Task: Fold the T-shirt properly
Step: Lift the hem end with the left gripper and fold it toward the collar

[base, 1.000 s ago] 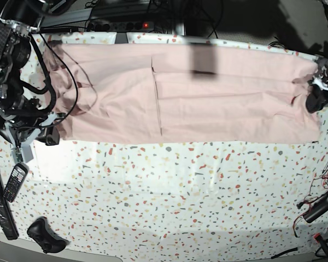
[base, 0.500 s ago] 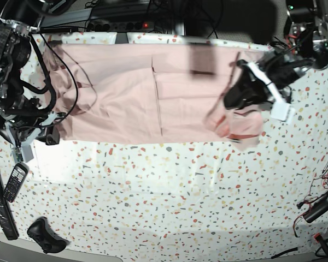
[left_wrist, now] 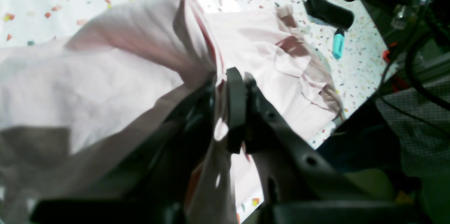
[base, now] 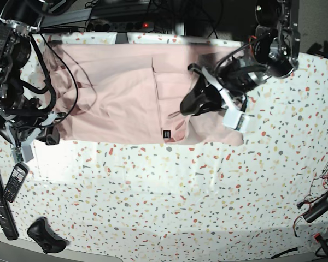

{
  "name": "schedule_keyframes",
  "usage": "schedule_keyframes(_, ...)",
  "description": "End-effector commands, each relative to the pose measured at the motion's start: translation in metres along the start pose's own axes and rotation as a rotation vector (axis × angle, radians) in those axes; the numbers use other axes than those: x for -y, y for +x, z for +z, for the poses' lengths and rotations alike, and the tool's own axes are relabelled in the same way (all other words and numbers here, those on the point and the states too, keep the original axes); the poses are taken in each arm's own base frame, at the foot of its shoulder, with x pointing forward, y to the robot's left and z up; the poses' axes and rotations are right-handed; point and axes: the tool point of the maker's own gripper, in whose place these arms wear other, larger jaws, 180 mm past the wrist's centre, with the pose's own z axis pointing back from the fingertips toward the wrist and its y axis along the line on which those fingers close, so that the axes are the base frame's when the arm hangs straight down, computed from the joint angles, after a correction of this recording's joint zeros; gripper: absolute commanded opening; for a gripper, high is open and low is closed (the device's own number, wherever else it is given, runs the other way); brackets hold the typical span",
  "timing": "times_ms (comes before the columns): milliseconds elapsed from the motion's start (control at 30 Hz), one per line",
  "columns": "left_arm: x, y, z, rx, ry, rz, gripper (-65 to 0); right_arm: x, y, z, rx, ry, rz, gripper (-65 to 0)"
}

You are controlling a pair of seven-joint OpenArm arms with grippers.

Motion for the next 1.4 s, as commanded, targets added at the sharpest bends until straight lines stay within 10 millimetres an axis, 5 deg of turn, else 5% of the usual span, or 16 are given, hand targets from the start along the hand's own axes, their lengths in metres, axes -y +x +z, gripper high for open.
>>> schedule_keyframes(0,0.009,0.016,-0.001,0.054,-0.032,-0.017,-65.0,0.004,0.016,0.005,0.049,-0.008,0.022,-65.0)
schedule_keyframes(500,0.027,0.014,-0.019,0.064,-0.035,-0.029,-65.0,0.004,0.016,0.005,0.049,-0.008,0.022,-65.0)
schedule_keyframes(633,0.045,0.018,-0.019,0.089,-0.12,-0.009,-37.3,0.004,0.016,0.005,0.05,-0.008,0.022,-65.0)
schedule_keyframes(767,0.068,0.029,-0.016,0.135,-0.251,-0.039,-36.8,0.004,0.016,0.005,0.049,-0.009,0.022,-65.0)
schedule_keyframes(967,0.055,0.033,-0.021,0.107,-0.188,-0.137,-36.9,0.004,0.015,0.005,0.044,-0.012,0.024,-65.0)
schedule_keyframes(1033,0.044,0.022,-0.024,0.033,-0.138,-0.191,-36.8,0.006,0.012,0.005,0.025,-0.019,0.027,-65.0)
schedule_keyframes(1167,0.018,-0.018,-0.022,-0.194,-0.02,-0.279,-36.9,0.008,0.009,0.005,0.009,-0.034,0.032,-53.7)
schedule_keyframes(1367,-0.004,-0.042,-0.013,-0.293,0.101,-0.317,-36.9,0.007,0.01,0.004,0.015,-0.028,0.029,-53.3)
